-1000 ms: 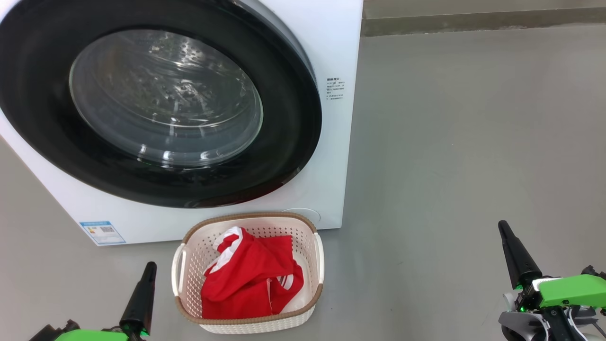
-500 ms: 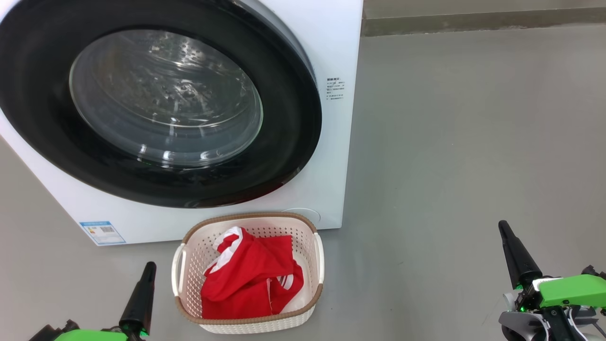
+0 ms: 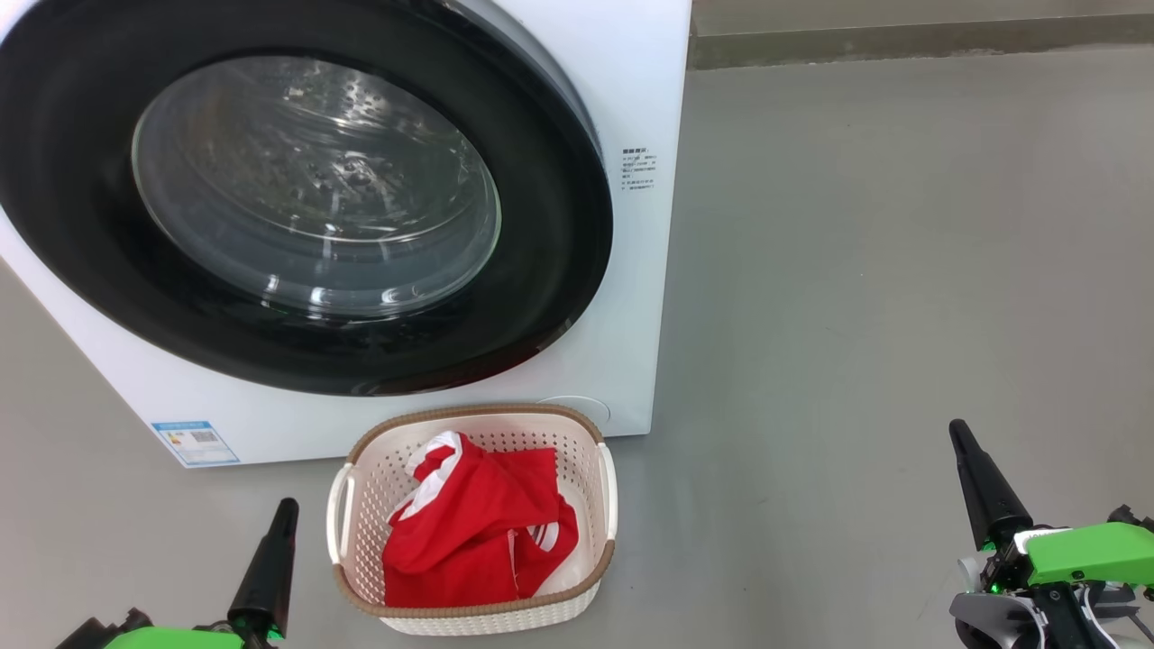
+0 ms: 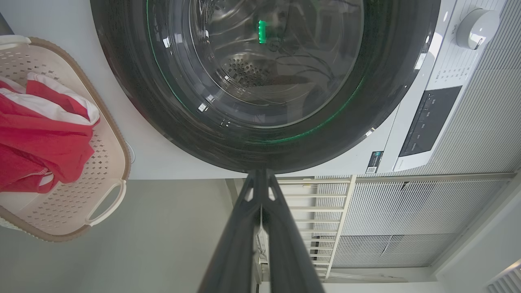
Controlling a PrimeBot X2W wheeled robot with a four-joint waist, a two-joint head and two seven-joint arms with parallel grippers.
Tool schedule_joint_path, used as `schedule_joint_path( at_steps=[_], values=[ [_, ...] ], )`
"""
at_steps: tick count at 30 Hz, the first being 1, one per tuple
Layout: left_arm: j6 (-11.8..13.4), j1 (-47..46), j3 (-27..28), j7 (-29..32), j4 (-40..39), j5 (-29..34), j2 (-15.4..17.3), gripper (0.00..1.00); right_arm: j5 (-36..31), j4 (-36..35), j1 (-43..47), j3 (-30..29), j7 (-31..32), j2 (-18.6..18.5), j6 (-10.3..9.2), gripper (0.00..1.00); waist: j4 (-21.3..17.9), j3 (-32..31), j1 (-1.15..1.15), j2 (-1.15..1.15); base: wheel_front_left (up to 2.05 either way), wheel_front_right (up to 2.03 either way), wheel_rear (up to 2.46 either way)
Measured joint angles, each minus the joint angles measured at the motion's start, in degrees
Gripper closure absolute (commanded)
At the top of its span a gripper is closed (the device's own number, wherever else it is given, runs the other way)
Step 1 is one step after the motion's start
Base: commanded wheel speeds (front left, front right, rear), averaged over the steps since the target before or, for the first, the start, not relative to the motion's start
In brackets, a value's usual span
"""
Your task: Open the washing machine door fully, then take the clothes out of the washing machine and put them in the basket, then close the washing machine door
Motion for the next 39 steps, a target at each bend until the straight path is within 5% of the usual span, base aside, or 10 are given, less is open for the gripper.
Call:
schedule_joint_path(
  at_steps=[39],
  values=[
    [0.00,-0.01,0.14,0.01,0.00,0.01,-0.20,1.00,0.00,0.00,0.00,-0.03,0.00,0.01,0.00,1.00,0.00,0.00,0.00,0.00,0.00,0.00,0.00]
  ],
)
